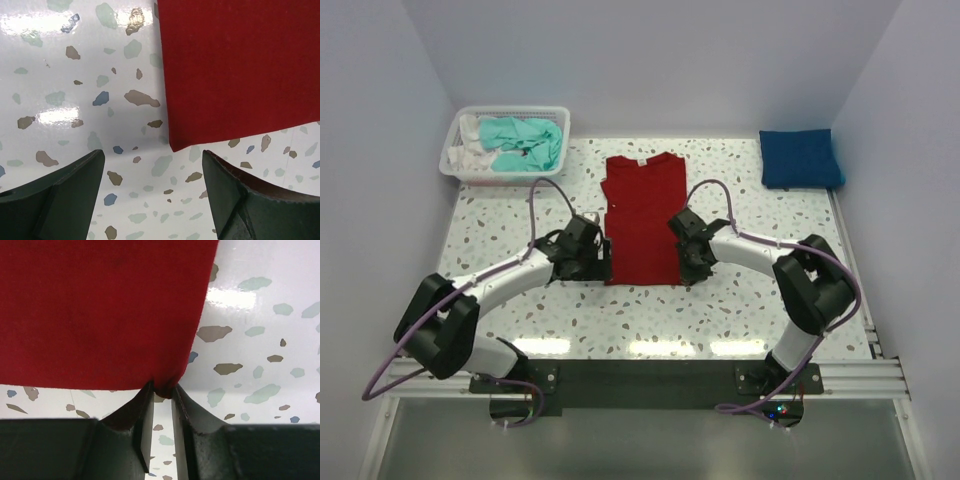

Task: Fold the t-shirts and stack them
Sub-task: Fold the tshirt

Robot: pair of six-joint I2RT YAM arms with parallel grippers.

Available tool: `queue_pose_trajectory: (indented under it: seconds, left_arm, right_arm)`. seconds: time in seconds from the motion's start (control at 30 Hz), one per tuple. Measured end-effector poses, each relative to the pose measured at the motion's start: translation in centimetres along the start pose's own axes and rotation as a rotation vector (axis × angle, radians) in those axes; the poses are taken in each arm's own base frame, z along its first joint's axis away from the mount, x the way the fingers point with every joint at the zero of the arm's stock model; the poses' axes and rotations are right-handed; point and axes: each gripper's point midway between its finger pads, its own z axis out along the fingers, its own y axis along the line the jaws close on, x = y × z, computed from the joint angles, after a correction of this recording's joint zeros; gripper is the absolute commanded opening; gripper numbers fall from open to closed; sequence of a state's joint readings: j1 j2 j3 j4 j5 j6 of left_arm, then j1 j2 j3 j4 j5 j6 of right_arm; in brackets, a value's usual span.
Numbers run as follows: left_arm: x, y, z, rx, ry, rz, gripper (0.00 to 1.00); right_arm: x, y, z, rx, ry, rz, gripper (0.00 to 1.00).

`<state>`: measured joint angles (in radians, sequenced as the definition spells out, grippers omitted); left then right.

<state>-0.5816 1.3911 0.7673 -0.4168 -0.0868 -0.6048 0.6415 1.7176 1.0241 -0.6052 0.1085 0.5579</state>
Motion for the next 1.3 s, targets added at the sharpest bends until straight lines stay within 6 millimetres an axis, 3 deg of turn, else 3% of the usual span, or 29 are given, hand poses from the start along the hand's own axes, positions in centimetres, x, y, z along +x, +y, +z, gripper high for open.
queue_pose_trajectory:
  seconds: [0.13,0.5,0.9,1.1,1.3]
  left_arm:
    - [0.4,-0.6,0.3,-0.01,0.035,0.029,0.84]
    - [1.4,-1.3,1.2,-0.047,0.114,0.068,0.7]
    - [2.2,-1.6,2.7,-0.101,0.17,0.07,0.66]
    - [2.0,-1.5,3.0,-0.136,0.176,0.073,0.54]
    - [1.9,-1.7,3.2,-0.138,0.177,0.067,0.34]
  right_arm:
    - [0.0,0.3,0.0,-0.008,0.003,-0.008,0.0]
    - [0.0,0.3,0.0,-0.009,0.004,-0.026,0.0]
    - [0.0,0.3,0.0,-0.015,0.005,-0.039,0.0]
    - [0.0,0.3,0.0,-0.017,0.006,-0.048,0.0]
    - [0.0,0.4,0.0,-0.019,0.005,-0.056,0.0]
